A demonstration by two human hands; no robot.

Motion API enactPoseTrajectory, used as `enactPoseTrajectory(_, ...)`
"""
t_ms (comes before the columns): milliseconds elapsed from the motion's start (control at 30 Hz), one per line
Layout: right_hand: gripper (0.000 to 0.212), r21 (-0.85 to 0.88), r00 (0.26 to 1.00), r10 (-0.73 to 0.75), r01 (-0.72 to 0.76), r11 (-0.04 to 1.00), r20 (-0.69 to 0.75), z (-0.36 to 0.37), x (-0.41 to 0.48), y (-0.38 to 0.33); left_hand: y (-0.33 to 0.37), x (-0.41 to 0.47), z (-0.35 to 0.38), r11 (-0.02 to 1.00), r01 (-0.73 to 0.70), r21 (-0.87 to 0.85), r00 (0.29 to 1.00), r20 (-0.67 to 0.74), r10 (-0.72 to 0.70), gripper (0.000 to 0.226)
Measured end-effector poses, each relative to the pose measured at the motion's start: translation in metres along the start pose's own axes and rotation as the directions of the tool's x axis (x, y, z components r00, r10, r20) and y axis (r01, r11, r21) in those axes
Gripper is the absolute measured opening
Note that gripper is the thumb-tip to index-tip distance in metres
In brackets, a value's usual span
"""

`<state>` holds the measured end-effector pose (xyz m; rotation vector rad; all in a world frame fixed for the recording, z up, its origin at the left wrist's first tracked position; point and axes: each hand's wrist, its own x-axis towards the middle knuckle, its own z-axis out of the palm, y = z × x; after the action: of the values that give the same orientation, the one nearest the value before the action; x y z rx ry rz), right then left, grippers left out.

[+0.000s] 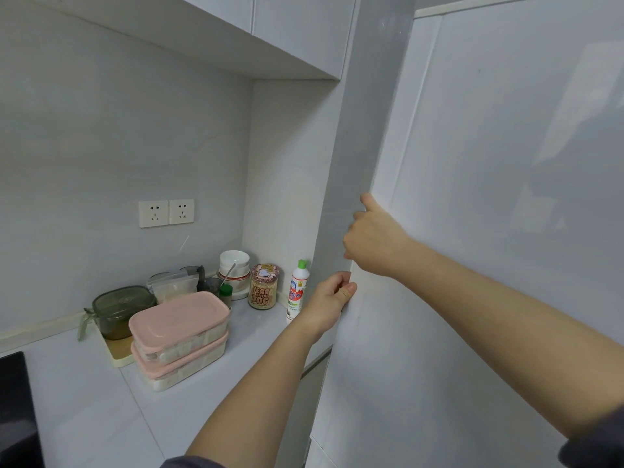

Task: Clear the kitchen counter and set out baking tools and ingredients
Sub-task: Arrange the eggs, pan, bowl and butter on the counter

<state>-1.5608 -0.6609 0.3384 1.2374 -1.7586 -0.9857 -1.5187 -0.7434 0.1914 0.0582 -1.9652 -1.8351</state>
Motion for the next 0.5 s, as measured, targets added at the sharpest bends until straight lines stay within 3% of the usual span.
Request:
enactPoseTrajectory(133,0.037,-0.008,1.0,-0.003,0.003,1.0,-0.005,0.01,0.004,0.003,-0.002,0.009,0.001,1.0,-0.003,-0.005,1.0,0.008,0.003,0.014)
enactPoseTrajectory(500,0.027,0.005,1.0,-0.009,0.01,1.0,-0.028,0.013,0.003,0.004,0.002,0.004,0.006,0.997,0.067,-0.024,0.997,-0.044,-0.068,0.018)
